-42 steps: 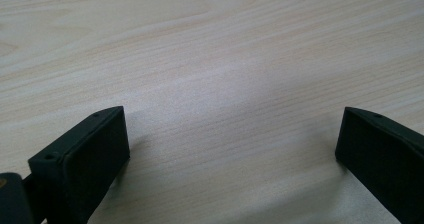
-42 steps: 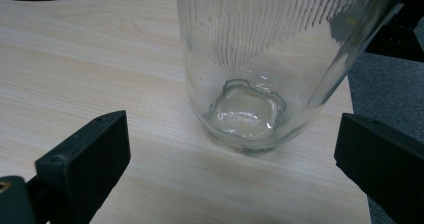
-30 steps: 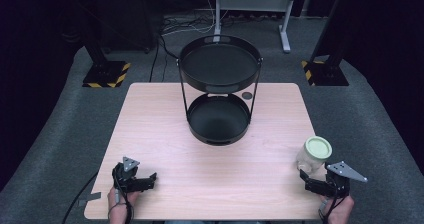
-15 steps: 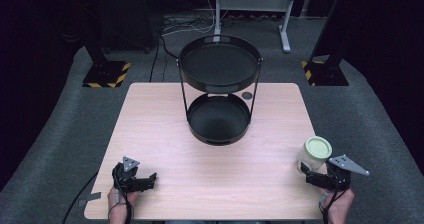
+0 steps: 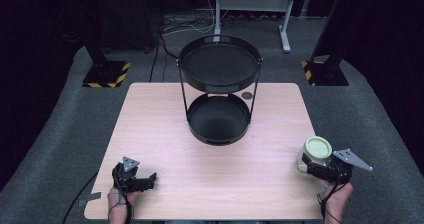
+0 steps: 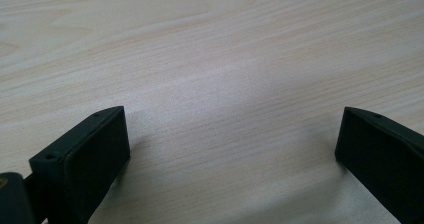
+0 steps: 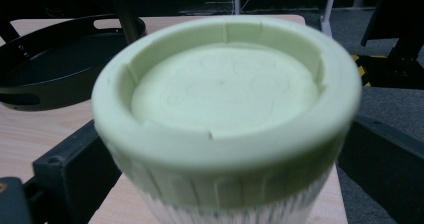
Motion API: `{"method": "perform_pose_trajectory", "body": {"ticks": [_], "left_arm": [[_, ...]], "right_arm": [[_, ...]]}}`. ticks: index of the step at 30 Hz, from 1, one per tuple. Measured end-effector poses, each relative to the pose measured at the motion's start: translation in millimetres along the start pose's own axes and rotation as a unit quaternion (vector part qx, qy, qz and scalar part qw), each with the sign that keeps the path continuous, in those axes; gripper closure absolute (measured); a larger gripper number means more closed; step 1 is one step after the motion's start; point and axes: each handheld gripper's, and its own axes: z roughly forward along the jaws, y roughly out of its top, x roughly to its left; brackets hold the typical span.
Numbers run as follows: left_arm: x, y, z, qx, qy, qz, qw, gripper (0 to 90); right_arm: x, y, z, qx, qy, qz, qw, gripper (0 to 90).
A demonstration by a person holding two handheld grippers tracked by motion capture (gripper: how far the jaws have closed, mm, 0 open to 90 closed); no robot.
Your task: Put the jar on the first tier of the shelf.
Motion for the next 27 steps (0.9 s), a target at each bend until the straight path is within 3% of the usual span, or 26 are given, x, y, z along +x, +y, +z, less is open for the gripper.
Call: {"method": "perform_pose_trajectory", "body": {"ticks": [21,27], "left_arm": [[0.0,0.0,0.0,0.0,0.0,0.0,1.0,0.6],[0.0,0.0,0.0,0.0,0.0,0.0,1.0,0.6]], "right_arm": [[1.2,5.4,14.2,-0.014,-0.001,-0.002,0.9999,0.0],[2.3,2.4,16.8,-0.024,-0.004,-0.002,0.9997,3.7]]}}
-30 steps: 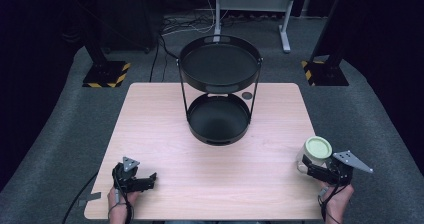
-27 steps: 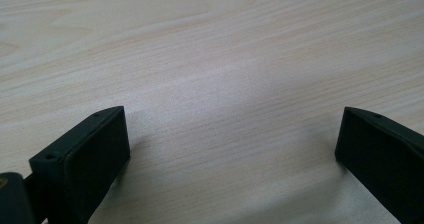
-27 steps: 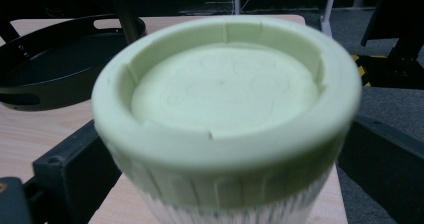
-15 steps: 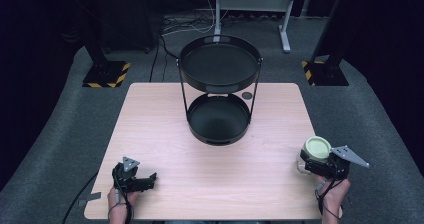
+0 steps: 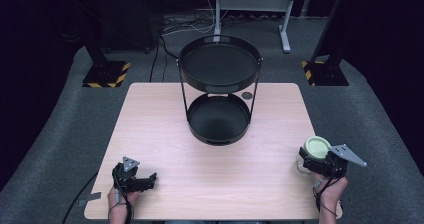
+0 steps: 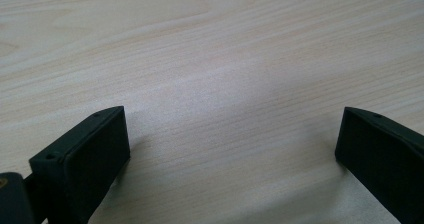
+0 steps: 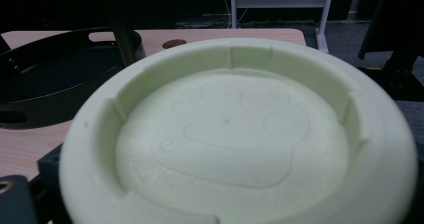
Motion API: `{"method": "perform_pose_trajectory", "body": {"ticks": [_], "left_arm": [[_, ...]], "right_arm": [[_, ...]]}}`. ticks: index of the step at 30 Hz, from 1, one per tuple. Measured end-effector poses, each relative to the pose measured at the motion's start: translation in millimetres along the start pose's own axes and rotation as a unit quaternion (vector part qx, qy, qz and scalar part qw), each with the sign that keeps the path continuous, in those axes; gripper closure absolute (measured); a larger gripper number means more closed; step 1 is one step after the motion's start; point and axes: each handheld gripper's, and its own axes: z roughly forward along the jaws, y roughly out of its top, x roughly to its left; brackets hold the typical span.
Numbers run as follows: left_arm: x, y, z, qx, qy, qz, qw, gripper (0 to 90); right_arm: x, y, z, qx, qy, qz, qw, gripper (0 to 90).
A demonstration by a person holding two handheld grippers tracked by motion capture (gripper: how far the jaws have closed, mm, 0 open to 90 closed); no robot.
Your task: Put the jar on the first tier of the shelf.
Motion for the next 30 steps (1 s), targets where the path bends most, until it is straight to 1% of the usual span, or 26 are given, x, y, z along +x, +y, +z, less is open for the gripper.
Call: {"method": "perform_pose_trajectory", "body": {"ticks": [2,7,11,14,16,19,23,25,28,30], "left_arm": [[0.0,0.0,0.0,0.0,0.0,0.0,1.0,0.6],[0.0,0.0,0.0,0.0,0.0,0.0,1.0,0.6],[0.0,0.0,0.0,0.0,0.0,0.0,1.0,0.6],[0.0,0.0,0.0,0.0,0.0,0.0,1.0,0.6],[0.0,0.0,0.0,0.0,0.0,0.0,1.0,0.7],[0.0,0.0,0.0,0.0,0.0,0.0,1.0,0.7],[0.0,0.0,0.0,0.0,0.0,0.0,1.0,0.6],[0.0,0.0,0.0,0.0,0.0,0.0,1.0,0.7],[0.0,0.0,0.0,0.0,0.0,0.0,1.0,0.6],[0.0,0.0,0.0,0.0,0.0,0.0,1.0,0.6]], "right_arm": [[0.8,-0.2,0.8,-0.001,0.006,0.001,1.0,8.0],[3.2,0.6,0.1,0.001,-0.001,-0.007,1.0,9.1],[4.8,-0.3,-1.5,-0.004,-0.005,-0.013,0.9999,9.7],[5.2,-1.5,-3.1,-0.011,-0.005,-0.01,0.9999,10.0],[4.8,-0.8,-4.5,-0.014,-0.004,-0.004,0.9999,10.2],[5.2,2.0,-7.6,-0.017,-0.003,-0.003,0.9998,10.3],[10.3,8.9,-13.7,-0.018,-0.001,-0.016,0.9997,10.5],[15.1,12.7,-15.9,-0.017,0.001,-0.028,0.9995,10.6],[19.3,15.6,-16.6,-0.018,0.007,-0.034,0.9993,10.7],[21.7,17.5,-16.5,-0.018,0.012,-0.033,0.9992,10.7]]}}
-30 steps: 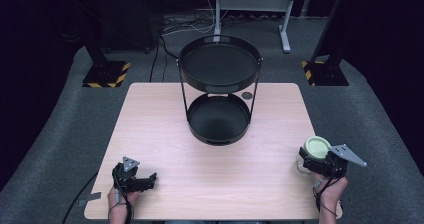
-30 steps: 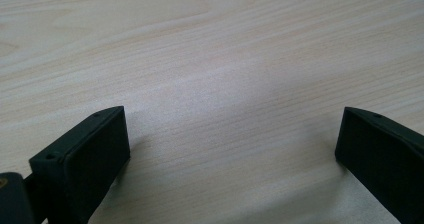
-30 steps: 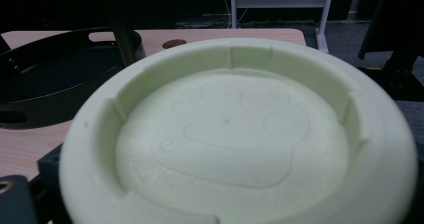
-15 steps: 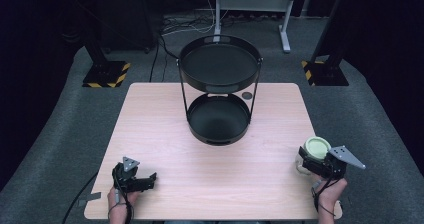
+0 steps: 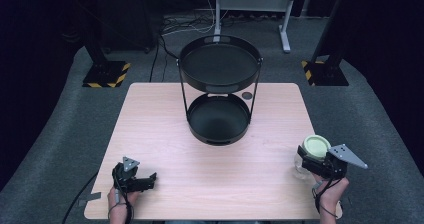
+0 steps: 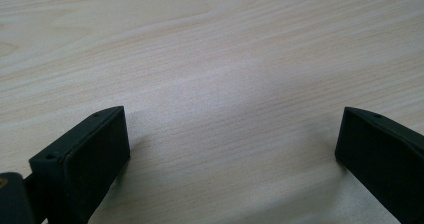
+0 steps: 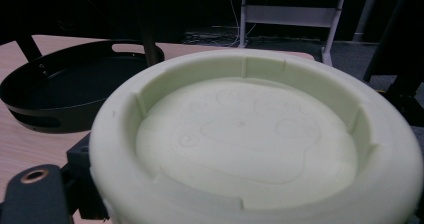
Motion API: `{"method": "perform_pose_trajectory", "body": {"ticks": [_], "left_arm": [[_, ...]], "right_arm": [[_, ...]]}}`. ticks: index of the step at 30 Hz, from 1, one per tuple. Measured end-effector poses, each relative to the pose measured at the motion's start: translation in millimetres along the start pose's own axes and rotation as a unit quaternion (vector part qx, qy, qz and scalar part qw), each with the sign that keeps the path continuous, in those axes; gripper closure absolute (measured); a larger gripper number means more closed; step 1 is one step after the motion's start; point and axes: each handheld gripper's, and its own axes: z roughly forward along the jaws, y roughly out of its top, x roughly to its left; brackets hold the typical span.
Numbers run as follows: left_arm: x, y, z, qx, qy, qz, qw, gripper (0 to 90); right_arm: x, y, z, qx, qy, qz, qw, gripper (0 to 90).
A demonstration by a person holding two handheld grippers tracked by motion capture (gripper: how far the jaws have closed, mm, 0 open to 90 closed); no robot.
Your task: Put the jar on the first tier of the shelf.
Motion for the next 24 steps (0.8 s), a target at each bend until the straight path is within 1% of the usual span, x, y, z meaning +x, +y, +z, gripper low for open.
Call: {"method": "perform_pose_trajectory", "body": {"ticks": [4,7,16,19,24], "left_arm": [[0.0,0.0,0.0,0.0,0.0,0.0,1.0,0.6],[0.0,0.0,0.0,0.0,0.0,0.0,1.0,0.6],[0.0,0.0,0.0,0.0,0.0,0.0,1.0,0.6],[0.0,0.0,0.0,0.0,0.0,0.0,1.0,0.6],[0.0,-0.1,0.0,0.0,0.0,0.0,1.0,0.6]], "right_arm": [[5.4,4.1,1.0,0.0,0.007,-0.006,1.0,10.8],[8.8,7.0,2.5,0.001,0.016,-0.006,0.9999,10.8],[18.1,11.4,8.6,0.008,0.029,-0.017,0.9994,10.9],[22.8,12.6,10.7,0.01,0.037,-0.019,0.9991,10.9],[25.2,14.6,12.6,0.012,0.04,-0.023,0.9989,10.9]]}}
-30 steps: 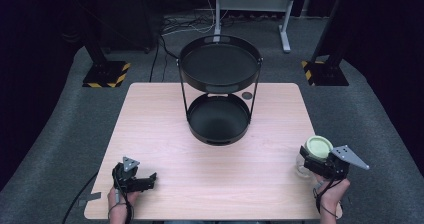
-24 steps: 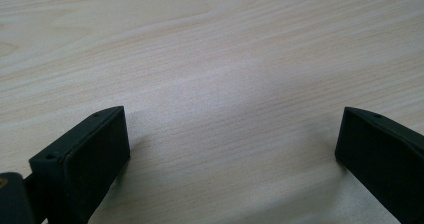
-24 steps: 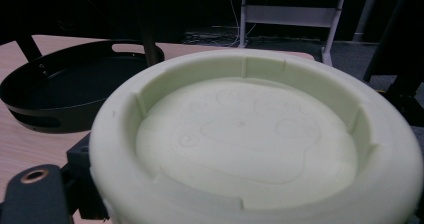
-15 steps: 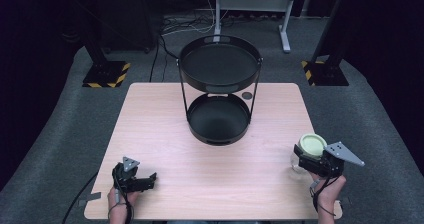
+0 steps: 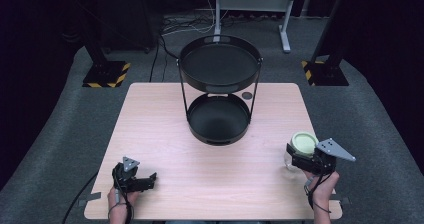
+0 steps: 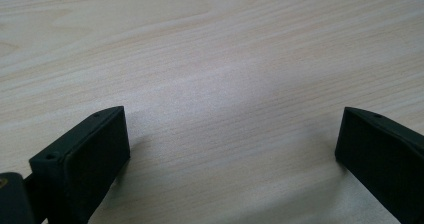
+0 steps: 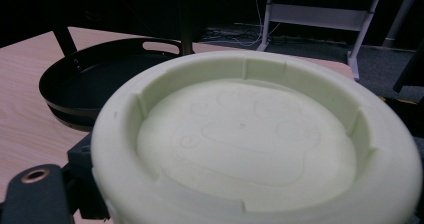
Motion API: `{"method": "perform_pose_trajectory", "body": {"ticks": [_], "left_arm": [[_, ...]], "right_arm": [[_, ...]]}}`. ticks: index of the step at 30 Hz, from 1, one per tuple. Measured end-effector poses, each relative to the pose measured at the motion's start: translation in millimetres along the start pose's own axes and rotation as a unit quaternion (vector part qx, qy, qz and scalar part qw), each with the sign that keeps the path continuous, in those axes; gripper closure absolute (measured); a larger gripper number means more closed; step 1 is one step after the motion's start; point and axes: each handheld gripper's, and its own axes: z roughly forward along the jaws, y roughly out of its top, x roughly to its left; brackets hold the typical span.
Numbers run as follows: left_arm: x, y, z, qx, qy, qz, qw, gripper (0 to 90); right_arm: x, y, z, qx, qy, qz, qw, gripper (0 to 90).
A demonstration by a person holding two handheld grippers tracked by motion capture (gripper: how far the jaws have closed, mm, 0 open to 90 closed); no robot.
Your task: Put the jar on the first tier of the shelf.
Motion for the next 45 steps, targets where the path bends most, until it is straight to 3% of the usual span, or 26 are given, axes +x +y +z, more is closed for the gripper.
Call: {"method": "perform_pose_trajectory", "body": {"ticks": [45], "left_arm": [[0.3,-0.1,-0.1,0.0,-0.003,0.004,1.0,0.5]], "right_arm": [[18.0,18.3,21.6,0.004,0.022,-0.02,0.9996,11.0]]}}
